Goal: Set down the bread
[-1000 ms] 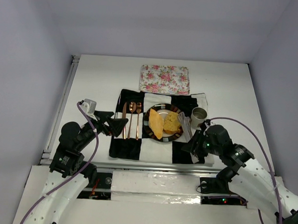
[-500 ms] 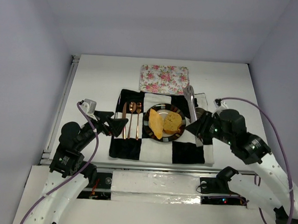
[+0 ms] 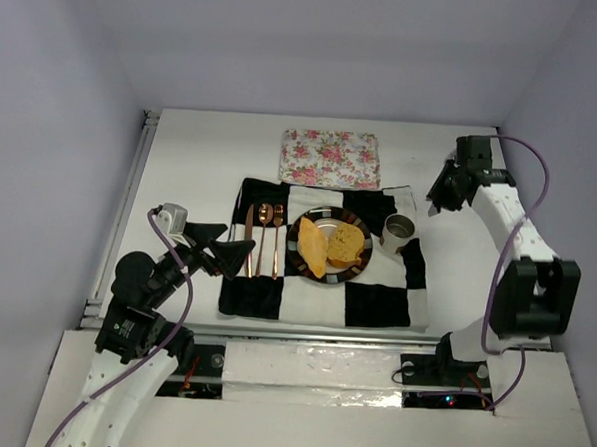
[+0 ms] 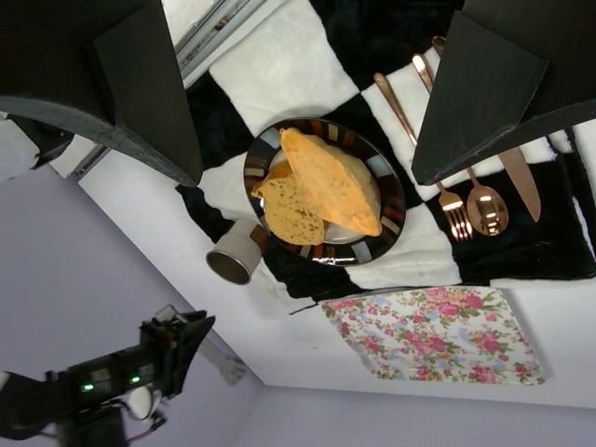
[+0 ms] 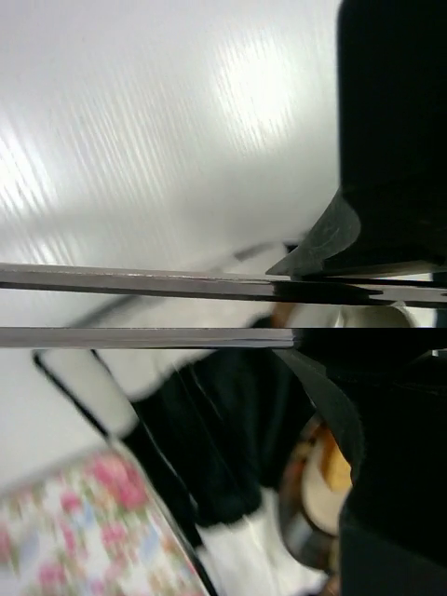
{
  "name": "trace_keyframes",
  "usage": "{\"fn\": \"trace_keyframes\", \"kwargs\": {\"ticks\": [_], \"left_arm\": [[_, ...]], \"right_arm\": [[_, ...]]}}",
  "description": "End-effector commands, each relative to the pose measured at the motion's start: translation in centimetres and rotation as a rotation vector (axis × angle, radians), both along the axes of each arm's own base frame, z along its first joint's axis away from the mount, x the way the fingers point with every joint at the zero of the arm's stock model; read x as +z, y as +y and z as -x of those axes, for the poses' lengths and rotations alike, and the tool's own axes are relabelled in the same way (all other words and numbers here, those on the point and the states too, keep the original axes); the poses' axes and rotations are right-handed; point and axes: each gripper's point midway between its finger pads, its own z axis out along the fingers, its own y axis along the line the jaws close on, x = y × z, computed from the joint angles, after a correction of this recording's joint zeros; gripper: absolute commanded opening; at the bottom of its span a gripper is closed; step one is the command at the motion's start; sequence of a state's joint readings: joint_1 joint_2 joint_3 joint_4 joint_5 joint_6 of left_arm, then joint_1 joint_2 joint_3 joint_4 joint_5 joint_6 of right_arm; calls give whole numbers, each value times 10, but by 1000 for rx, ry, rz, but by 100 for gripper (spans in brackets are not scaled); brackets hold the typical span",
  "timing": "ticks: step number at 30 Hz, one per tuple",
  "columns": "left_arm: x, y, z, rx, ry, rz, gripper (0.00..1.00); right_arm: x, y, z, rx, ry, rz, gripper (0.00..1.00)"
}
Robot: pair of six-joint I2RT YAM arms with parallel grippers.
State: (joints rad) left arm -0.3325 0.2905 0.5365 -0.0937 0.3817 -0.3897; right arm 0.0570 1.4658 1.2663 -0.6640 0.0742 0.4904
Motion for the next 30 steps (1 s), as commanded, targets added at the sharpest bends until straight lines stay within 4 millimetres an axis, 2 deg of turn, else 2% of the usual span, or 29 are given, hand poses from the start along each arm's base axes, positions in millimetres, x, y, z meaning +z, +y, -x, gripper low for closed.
{"fn": "trace_keyframes", "kwargs": {"ticks": [1, 2, 3, 6, 9, 11, 14, 18, 19, 20, 23, 24, 27, 28, 30], "left_arm": [[16, -3, 5, -28, -76, 17, 97], [17, -3, 5, -31, -79, 18, 97], [16, -4, 6, -35, -78, 16, 97], [18, -4, 7, -40, -84, 18, 97], [19, -4, 8, -38, -92, 20, 97], [20, -3, 9, -37, -97, 21, 97], [19, -3, 8, -35, -95, 20, 97], [18, -3, 7, -34, -89, 20, 97], [18, -3, 8, -35, -89, 19, 97], [17, -3, 7, -34, -86, 19, 97], [16, -3, 6, -29, -81, 17, 97], [17, -2, 6, -26, -83, 18, 97], [15, -2, 4, -20, -74, 15, 97], [15, -1, 3, -14, -71, 15, 97], [14, 0, 2, -5, -64, 16, 97]], "right_arm": [[4, -23, -31, -1, -11, -5, 32], [-4, -33, -35, 1, 18, 27, 32], [-21, -49, -37, -30, 79, 87, 32], [-44, -68, -37, -14, 145, 153, 32], [-73, -71, -33, 40, 192, 192, 32], [-93, -81, -28, 42, 255, 244, 32], [-113, -85, -28, 49, 299, 263, 36], [-127, -91, -28, 34, 341, 290, 43], [-126, -92, -30, 23, 337, 295, 46], [-126, -93, -31, 19, 334, 297, 56], [-121, -96, -37, -8, 313, 305, 74], [-116, -96, -39, -15, 303, 304, 77], [-82, -94, -53, -69, 200, 274, 88], [-57, -89, -57, -77, 131, 243, 90], [-22, -81, -64, -117, 18, 180, 94]]}}
